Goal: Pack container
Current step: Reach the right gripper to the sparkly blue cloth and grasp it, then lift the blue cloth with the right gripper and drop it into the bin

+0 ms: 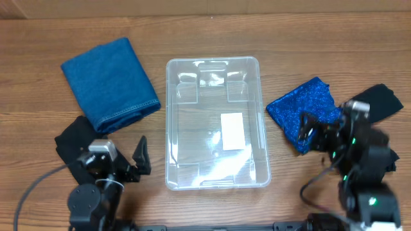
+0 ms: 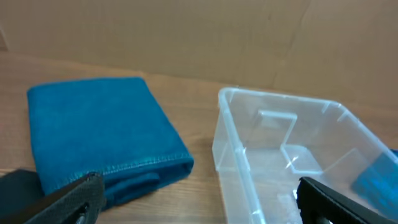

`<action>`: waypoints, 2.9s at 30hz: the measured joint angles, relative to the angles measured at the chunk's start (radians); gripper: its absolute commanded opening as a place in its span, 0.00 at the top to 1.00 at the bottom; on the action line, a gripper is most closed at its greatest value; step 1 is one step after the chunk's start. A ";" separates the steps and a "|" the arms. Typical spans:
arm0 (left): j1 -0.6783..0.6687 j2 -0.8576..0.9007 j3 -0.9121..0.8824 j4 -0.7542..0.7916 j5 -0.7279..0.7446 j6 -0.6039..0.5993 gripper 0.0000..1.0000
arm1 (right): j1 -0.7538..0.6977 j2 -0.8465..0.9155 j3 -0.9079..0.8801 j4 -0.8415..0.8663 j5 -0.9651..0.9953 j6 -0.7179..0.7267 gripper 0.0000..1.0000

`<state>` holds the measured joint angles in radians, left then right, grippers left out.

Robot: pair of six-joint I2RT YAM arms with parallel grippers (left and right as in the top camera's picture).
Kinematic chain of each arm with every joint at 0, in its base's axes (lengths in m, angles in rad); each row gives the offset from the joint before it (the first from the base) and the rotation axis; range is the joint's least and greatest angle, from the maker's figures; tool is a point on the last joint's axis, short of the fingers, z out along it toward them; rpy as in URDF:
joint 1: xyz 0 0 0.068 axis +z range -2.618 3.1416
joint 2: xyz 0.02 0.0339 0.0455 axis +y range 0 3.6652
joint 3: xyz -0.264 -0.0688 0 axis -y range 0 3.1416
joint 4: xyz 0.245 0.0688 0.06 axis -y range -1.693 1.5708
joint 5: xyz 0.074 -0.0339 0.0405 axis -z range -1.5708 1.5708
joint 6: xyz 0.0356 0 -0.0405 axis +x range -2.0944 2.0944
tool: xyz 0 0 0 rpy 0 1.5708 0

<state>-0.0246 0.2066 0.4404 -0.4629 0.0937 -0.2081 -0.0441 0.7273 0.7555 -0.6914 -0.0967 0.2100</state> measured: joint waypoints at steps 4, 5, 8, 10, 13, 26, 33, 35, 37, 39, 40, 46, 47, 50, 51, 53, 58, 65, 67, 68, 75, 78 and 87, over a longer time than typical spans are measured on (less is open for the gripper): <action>0.001 0.305 0.277 -0.224 0.000 0.001 0.00 | -0.002 0.277 0.268 -0.224 0.008 -0.012 0.00; 0.001 0.345 0.312 -0.251 0.000 0.001 0.00 | -0.006 0.311 0.287 -0.248 0.008 -0.013 0.00; 0.001 0.532 0.503 -0.407 0.000 0.020 0.00 | -0.145 0.353 0.296 -0.316 -0.011 -0.006 0.00; 0.001 0.606 0.576 -0.436 0.000 0.029 0.00 | -0.276 0.353 0.296 -0.343 -0.039 -0.004 0.00; 0.001 0.645 0.594 -0.437 0.000 0.031 0.00 | -0.457 0.357 0.260 -0.341 -0.111 -0.005 0.00; 0.001 0.664 0.594 -0.420 0.001 0.031 0.00 | -0.525 0.853 0.043 -0.023 -0.243 -0.027 0.00; 0.001 0.664 0.594 -0.420 0.001 0.032 0.00 | -0.486 0.872 0.053 0.002 -0.244 -0.027 0.00; 0.001 0.664 0.595 -0.420 0.001 0.032 0.00 | -0.486 0.874 0.053 0.013 -0.267 -0.027 0.00; 0.001 0.664 0.594 -0.420 0.001 0.032 0.00 | -0.486 0.879 0.053 0.018 -0.315 -0.028 0.00; 0.001 0.664 0.594 -0.420 0.001 0.032 0.00 | -0.485 0.885 0.053 0.020 -0.360 -0.027 0.00; 0.001 0.664 0.595 -0.421 0.001 0.032 0.00 | -0.486 0.888 0.053 0.024 -0.372 -0.027 0.00; 0.001 0.664 0.594 -0.421 0.001 0.032 0.00 | -0.483 0.895 0.050 0.069 -0.404 -0.014 0.00; 0.001 0.664 0.594 -0.420 0.001 0.032 0.00 | -0.483 0.895 0.050 0.069 -0.405 -0.010 0.00; 0.001 0.664 0.594 -0.420 0.001 0.032 0.00 | -0.484 0.889 0.027 0.117 -0.407 0.019 0.00; 0.001 0.664 0.594 -0.421 0.001 0.032 0.00 | -0.484 0.878 0.011 0.137 -0.409 0.023 0.00; 0.001 0.664 0.594 -0.421 0.001 0.031 0.00 | -0.484 0.861 -0.018 0.177 -0.416 0.025 0.00; 0.001 0.664 0.594 -0.425 0.001 0.032 0.00 | -0.484 0.847 -0.044 0.212 -0.419 0.026 0.00; 0.001 0.665 0.594 -0.426 0.000 0.032 0.00 | -0.386 0.855 -0.085 0.368 -0.466 0.024 0.31; 0.001 0.665 0.594 -0.426 0.000 0.032 0.00 | -0.350 0.863 -0.093 0.397 -0.462 0.023 0.71; 0.001 0.664 0.595 -0.428 0.000 0.032 0.00 | -0.340 0.881 -0.108 0.409 -0.461 0.031 0.75; 0.001 0.664 0.595 -0.428 0.000 0.032 0.00 | -0.340 0.905 -0.127 0.497 -0.532 0.032 0.96; 0.001 0.665 0.595 -0.428 0.000 0.032 0.00 | -0.338 0.904 -0.081 0.477 -0.623 0.033 0.96; 0.001 0.665 0.595 -0.428 0.000 0.032 0.00 | -0.130 0.504 0.403 0.209 -0.703 0.055 0.96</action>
<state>-0.0238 0.8711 1.0351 -0.8913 0.0940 -0.1764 -0.1738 1.2316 1.1584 -0.4828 -0.7998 0.2653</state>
